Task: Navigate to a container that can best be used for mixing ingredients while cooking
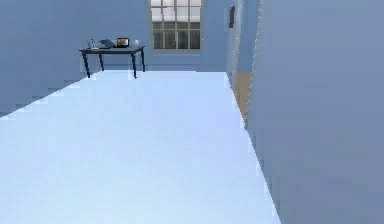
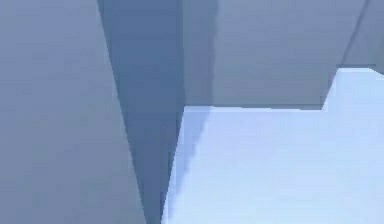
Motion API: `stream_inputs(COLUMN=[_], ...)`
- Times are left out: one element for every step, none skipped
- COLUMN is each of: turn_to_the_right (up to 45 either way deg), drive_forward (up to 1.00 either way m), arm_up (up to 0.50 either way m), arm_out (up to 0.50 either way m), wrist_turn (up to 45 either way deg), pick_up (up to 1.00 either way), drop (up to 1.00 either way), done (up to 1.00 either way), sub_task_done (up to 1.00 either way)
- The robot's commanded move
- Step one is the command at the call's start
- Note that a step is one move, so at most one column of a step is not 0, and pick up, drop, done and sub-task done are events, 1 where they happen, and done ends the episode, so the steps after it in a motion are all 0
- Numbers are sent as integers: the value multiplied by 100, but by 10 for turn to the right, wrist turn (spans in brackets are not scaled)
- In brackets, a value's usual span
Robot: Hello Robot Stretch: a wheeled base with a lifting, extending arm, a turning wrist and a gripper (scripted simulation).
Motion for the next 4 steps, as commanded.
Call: stream_inputs(turn_to_the_right=[30,0,0,0], drive_forward=[0,100,100,100], arm_up=[0,0,0,0], arm_out=[0,0,0,0], wrist_turn=[0,0,0,0], pick_up=[0,0,0,0], drop=[0,0,0,0], done=[0,0,0,0], sub_task_done=[0,0,0,0])
